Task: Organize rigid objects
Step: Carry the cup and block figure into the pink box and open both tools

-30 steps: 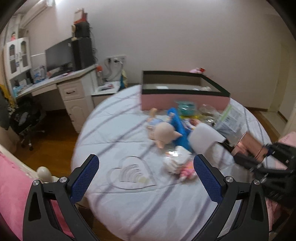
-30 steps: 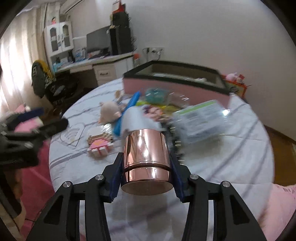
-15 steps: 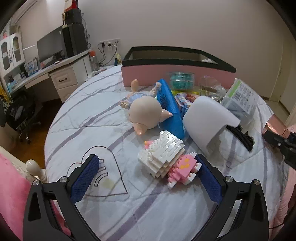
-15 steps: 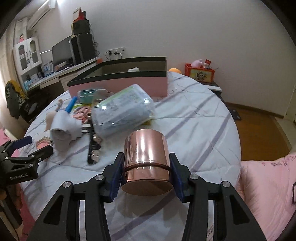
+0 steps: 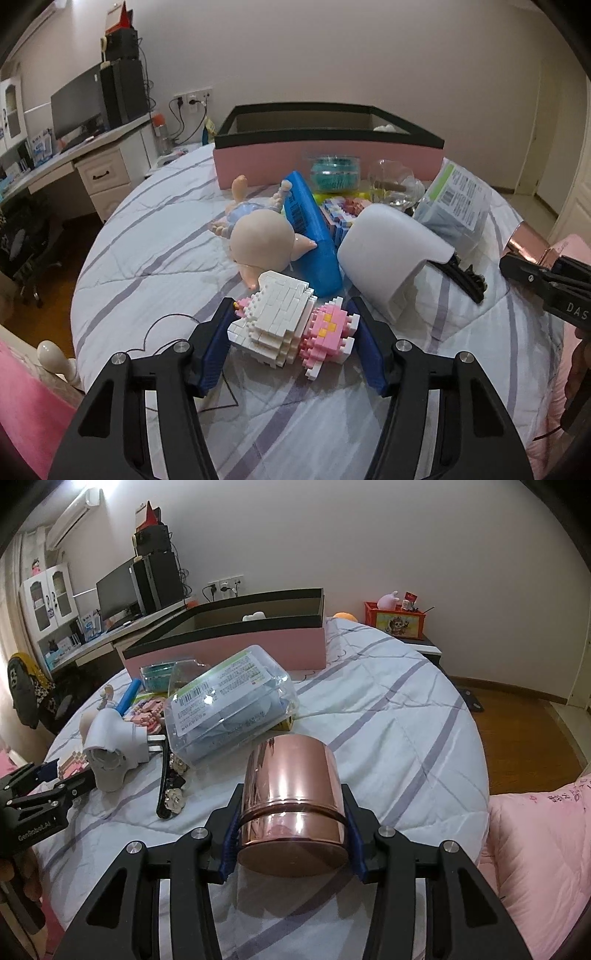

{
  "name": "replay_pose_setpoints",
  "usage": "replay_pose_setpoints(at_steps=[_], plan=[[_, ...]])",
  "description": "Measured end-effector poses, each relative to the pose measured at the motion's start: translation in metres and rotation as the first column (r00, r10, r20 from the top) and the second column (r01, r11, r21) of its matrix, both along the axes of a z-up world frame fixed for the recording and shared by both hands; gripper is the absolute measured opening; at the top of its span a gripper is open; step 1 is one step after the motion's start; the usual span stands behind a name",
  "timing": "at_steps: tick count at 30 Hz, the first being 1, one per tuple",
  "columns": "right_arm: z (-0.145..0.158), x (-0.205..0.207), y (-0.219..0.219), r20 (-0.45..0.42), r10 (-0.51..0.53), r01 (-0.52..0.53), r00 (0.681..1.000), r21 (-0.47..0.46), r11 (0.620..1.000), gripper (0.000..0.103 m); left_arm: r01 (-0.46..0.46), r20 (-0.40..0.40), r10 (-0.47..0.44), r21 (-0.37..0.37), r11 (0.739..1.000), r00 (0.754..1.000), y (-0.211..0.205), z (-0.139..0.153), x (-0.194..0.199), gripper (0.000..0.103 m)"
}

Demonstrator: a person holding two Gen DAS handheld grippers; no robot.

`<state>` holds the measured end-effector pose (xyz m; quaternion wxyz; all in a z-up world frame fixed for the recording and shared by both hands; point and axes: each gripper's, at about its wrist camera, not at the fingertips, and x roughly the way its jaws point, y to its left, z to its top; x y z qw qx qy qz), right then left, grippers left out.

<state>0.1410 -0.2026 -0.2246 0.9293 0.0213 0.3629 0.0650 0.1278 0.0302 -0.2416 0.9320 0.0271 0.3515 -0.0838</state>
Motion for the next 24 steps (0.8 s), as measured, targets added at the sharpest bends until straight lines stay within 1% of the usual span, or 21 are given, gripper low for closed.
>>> replay_pose_setpoints(at_steps=[2, 4, 6, 10, 15, 19, 24], plan=[[0.001, -0.001, -0.001, 0.003, 0.000, -0.001, 1.000, 0.007, 1.000, 0.048, 0.000, 0.022, 0.001, -0.010, 1.000, 1.000, 0.001, 0.003, -0.004, 0.062], [0.002, -0.002, -0.001, 0.005, -0.002, 0.002, 1.000, 0.009, 1.000, 0.048, 0.018, 0.022, -0.018, -0.024, 1.000, 1.000, 0.001, 0.006, -0.006, 0.062], [0.004, -0.005, -0.001, 0.015, -0.004, 0.003, 1.000, 0.015, 1.000, 0.048, 0.018, 0.033, -0.017, -0.024, 1.000, 0.999, 0.001, 0.010, -0.009, 0.062], [0.016, -0.009, 0.004, 0.038, 0.008, -0.009, 0.999, 0.014, 1.000, 0.048, 0.024, 0.062, -0.022, -0.038, 0.999, 0.998, 0.002, 0.022, -0.014, 0.062], [0.035, -0.013, 0.012, 0.088, 0.026, -0.028, 0.996, 0.020, 0.999, 0.048, 0.011, 0.133, -0.007, -0.030, 0.999, 0.991, 0.002, 0.045, -0.023, 0.062], [0.058, -0.017, 0.021, 0.144, 0.043, -0.047, 0.989, 0.023, 0.999, 0.048, -0.003, 0.212, 0.009, -0.027, 1.000, 0.977, 0.001, 0.073, -0.031, 0.062], [0.097, -0.024, 0.039, 0.244, 0.068, -0.075, 0.967, 0.020, 0.997, 0.048, -0.044, 0.335, 0.053, -0.034, 0.998, 0.941, -0.002, 0.111, -0.040, 0.062]])
